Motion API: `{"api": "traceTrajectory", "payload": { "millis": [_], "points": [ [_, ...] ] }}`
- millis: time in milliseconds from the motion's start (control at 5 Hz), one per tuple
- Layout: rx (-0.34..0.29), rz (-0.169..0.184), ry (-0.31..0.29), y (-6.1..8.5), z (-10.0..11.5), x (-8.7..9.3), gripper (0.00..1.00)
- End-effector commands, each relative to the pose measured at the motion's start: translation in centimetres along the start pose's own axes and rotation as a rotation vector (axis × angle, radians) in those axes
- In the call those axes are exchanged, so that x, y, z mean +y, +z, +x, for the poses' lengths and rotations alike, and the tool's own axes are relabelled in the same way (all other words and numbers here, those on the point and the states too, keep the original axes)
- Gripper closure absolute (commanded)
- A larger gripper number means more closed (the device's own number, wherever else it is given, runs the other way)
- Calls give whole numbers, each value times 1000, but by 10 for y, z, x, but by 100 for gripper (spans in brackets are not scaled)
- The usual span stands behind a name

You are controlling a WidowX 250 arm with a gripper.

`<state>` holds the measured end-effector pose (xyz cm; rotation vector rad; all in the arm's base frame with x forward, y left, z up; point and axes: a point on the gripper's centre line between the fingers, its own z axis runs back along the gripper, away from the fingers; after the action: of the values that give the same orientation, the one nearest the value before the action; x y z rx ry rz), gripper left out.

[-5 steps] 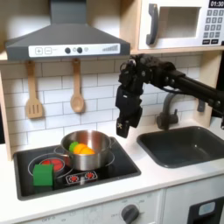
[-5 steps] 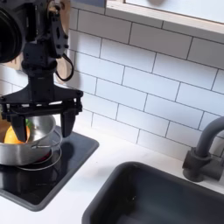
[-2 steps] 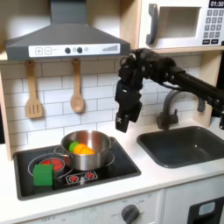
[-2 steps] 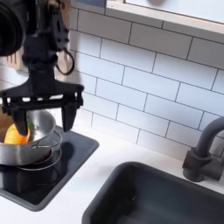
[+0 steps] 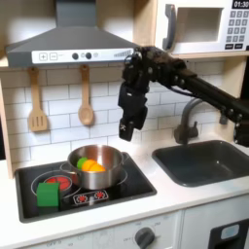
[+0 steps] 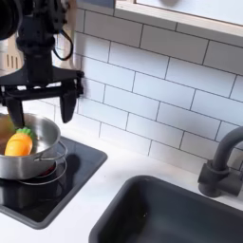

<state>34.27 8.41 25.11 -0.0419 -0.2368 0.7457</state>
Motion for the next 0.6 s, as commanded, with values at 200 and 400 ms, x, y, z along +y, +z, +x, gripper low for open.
{"api": "traceTrajectory", "payload": {
  "millis": [200, 400],
  "points": [
    [18, 88, 145, -13, 17, 48, 0],
    [27, 106, 176, -12, 16, 59, 0]
  ]
}}
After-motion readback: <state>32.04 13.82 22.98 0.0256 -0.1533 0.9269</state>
